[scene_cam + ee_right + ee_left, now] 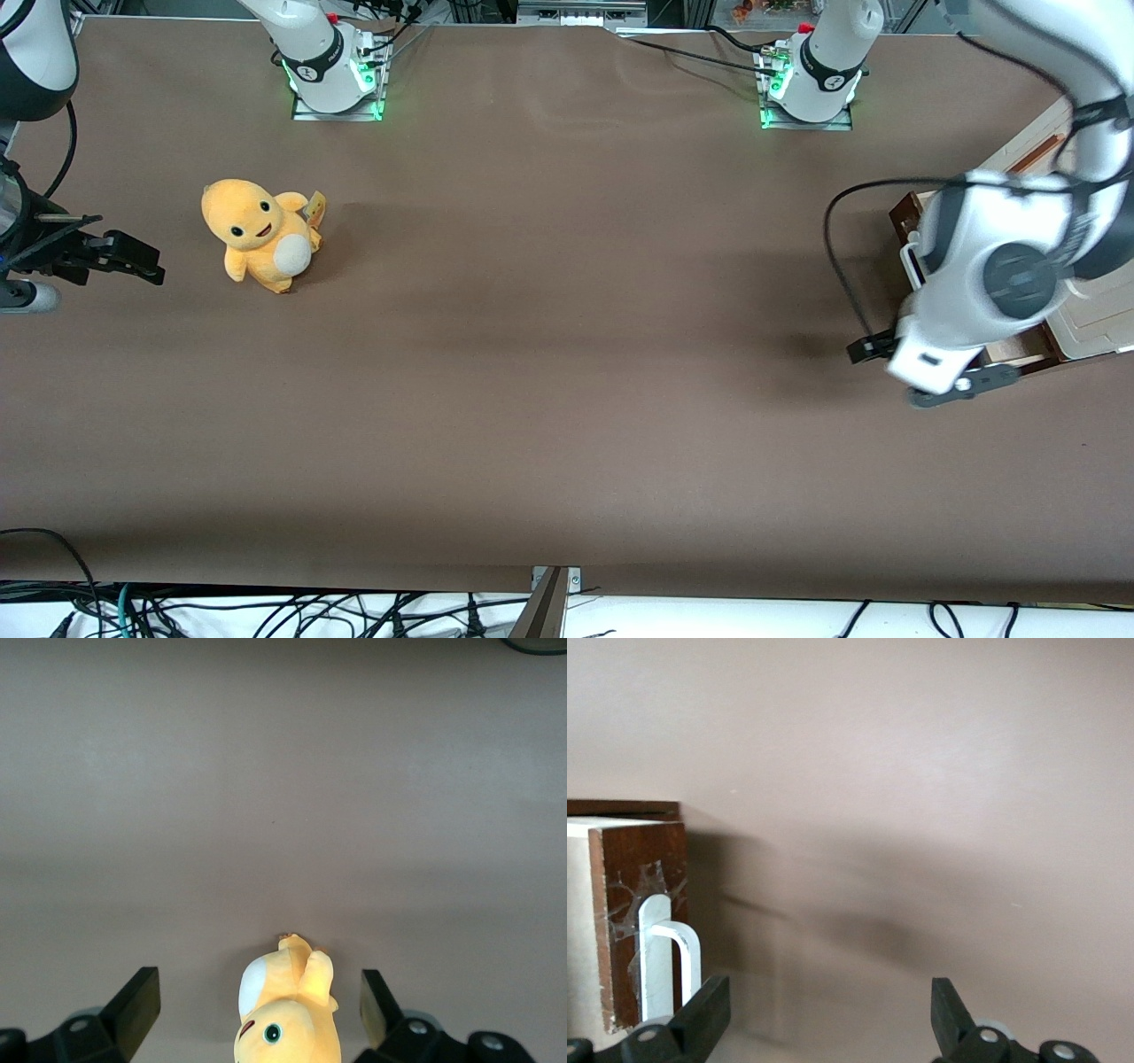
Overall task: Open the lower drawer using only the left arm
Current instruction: 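Open the left gripper, release the handle and raise away from the drawer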
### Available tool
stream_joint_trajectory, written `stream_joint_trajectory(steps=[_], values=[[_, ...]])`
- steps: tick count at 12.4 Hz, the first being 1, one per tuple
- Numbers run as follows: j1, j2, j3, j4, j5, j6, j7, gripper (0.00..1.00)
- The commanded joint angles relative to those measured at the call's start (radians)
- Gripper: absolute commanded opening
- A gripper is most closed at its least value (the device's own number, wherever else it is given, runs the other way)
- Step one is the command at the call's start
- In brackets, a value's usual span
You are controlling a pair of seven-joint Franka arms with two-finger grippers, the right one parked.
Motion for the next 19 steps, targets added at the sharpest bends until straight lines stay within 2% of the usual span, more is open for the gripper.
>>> stream_joint_trajectory(steps=[1, 2, 4, 9, 19], values=[[0.002, -0.092, 0.039, -0.052, -0.085, 0.011, 0.256, 1.00], [0.003, -0.123, 0.057, -0.055, -0.122, 0.005, 0.351, 1.00], [-0.001, -0.169, 0.093, -0.052, -0.134, -0.059, 0.496, 1.00], [-0.005, -0.254, 0.097, -0.039, -0.134, -0.145, 0.616, 1.00], [-0.005, -0.300, 0.096, -0.036, -0.117, -0.219, 0.622, 1.00]])
